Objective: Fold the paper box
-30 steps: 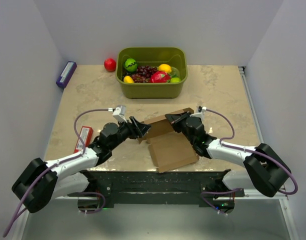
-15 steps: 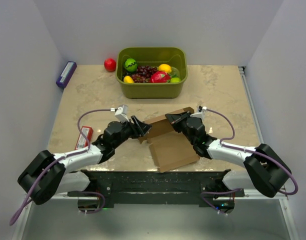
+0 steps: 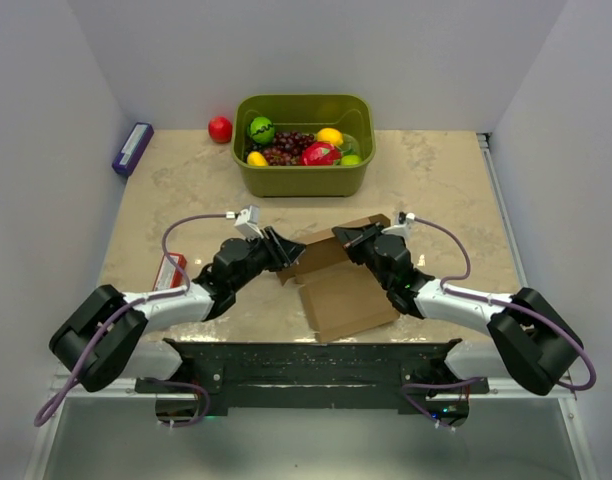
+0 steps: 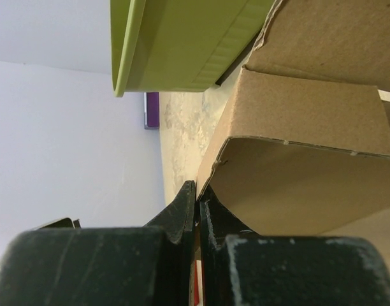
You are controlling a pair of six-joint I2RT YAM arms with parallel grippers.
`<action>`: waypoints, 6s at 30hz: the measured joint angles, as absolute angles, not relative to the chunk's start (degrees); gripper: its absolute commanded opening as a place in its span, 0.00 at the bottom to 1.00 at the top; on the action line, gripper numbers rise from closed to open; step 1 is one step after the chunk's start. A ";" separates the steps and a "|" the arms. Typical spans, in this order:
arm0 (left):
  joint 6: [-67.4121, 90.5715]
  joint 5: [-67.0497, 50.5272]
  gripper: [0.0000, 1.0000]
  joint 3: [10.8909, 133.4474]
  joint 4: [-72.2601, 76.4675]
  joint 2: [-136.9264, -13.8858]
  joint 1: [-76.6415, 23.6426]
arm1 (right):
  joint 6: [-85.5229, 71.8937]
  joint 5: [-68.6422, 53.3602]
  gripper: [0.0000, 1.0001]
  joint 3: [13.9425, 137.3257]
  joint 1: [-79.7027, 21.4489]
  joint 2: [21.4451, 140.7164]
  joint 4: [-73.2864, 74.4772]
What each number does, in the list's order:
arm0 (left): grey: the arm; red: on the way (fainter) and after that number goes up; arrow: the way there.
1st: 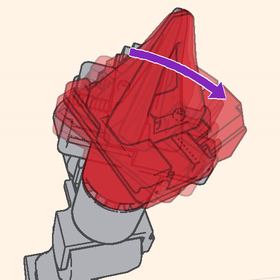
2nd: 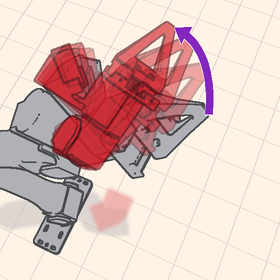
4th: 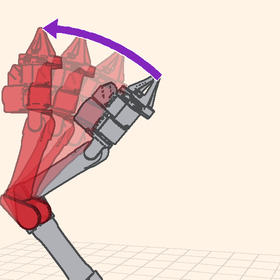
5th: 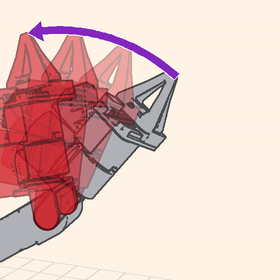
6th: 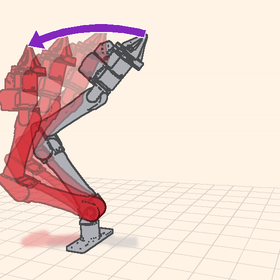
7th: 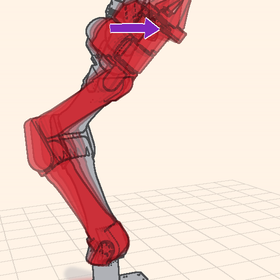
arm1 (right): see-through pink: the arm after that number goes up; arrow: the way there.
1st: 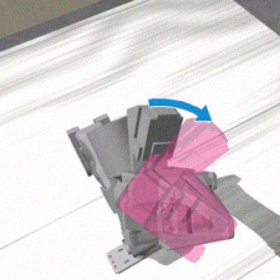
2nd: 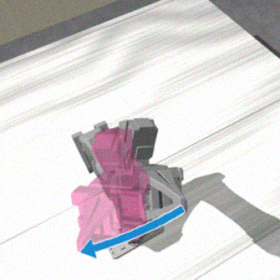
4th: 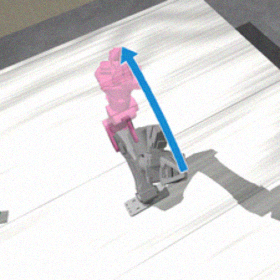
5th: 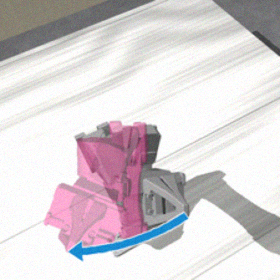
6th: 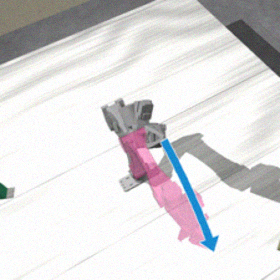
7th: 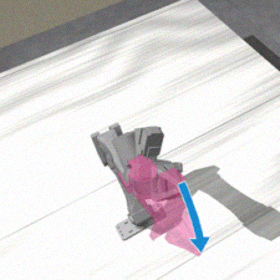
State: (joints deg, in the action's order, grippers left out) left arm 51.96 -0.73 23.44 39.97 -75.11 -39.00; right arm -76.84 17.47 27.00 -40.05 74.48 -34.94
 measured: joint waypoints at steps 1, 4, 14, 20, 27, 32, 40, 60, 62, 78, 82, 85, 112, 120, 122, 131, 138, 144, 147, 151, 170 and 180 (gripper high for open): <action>51.99 -0.95 0.41 23.49 40.23 -75.53 -39.00 | -76.84 17.50 0.00 26.92 -40.05 74.48 -34.96; 51.96 -1.34 0.47 23.51 41.36 -76.20 -39.00 | -76.84 17.74 0.00 26.76 -39.99 74.48 -35.07; 42.72 -3.84 0.61 22.31 41.08 -72.01 -39.07 | -76.86 17.89 0.00 26.35 -40.14 72.58 -34.52; 34.83 -5.69 0.43 19.70 40.03 -70.63 -39.57 | -76.90 18.13 0.00 25.78 -40.12 72.18 -33.89; 28.40 -5.21 0.32 16.88 36.69 -69.95 -40.45 | -76.90 18.15 0.00 25.76 -40.14 72.18 -33.91; 25.12 -3.11 0.25 16.88 35.86 -72.12 -41.36 | -76.90 18.15 0.00 25.76 -40.12 72.25 -33.95; 23.11 4.36 0.16 16.97 34.48 -78.15 -43.40 | -76.90 18.13 0.00 25.76 -40.12 72.25 -34.15; 26.87 13.54 0.13 20.91 42.35 -89.95 -50.59 | -76.93 18.46 0.00 25.76 -40.10 73.60 -35.77; 27.31 14.09 0.13 21.21 43.24 -90.63 -50.70 | -76.93 18.52 0.00 25.76 -40.10 73.87 -36.07; 28.62 14.76 0.13 24.01 48.53 -96.53 -51.31 | -77.12 18.96 0.00 25.36 -40.05 73.87 -36.49; 29.02 14.76 0.28 23.70 48.51 -95.98 -51.46 | -77.19 18.98 0.00 25.36 -40.05 73.87 -36.47; 28.56 14.44 0.49 21.93 47.09 -91.98 -51.53 | -77.32 18.83 0.00 25.36 -40.10 73.71 -35.99; 23.62 3.33 0.69 24.21 25.87 -55.20 -30.96 | -76.93 19.99 0.00 24.97 -40.14 69.73 -30.48; 27.86 0.95 0.71 22.06 26.50 -66.04 -26.61 | -76.93 19.99 0.00 24.93 -40.12 69.73 -30.50; 27.97 -0.71 0.71 21.61 27.99 -69.78 -26.57 | -76.93 19.99 0.00 24.93 -40.14 69.73 -30.52; 27.22 -7.55 0.71 21.63 34.72 -82.96 -26.89 | -76.93 19.99 0.00 24.91 -40.12 69.76 -30.57; 25.87 -8.91 0.71 21.63 36.80 -83.77 -32.03 | -76.93 20.01 0.00 24.91 -40.12 70.24 -30.57; 25.93 -7.84 0.71 21.39 36.77 -83.66 -35.75 | -76.93 20.01 0.00 24.91 -40.12 70.50 -30.46; 25.98 -7.03 0.71 20.45 36.47 -82.72 -36.95 | -76.93 19.99 0.00 24.91 -40.12 70.89 -30.39; 26.41 -6.42 0.71 18.96 35.94 -79.99 -37.69 | -76.93 19.99 0.00 24.91 -40.12 70.94 -30.35; 26.30 -9.72 0.68 12.27 49.04 -77.87 -40.49 | -73.23 18.50 0.00 18.20 -40.12 69.08 -41.06; 24.71 -7.25 0.56 11.70 51.33 -77.03 -42.04 | -68.84 14.66 0.00 15.27 -40.16 69.87 -52.42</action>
State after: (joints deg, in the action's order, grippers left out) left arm 24.71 -7.25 11.70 51.33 -77.03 -42.04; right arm -68.84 14.66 15.27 -40.16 69.87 -52.42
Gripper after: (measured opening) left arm 0.574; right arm 0.025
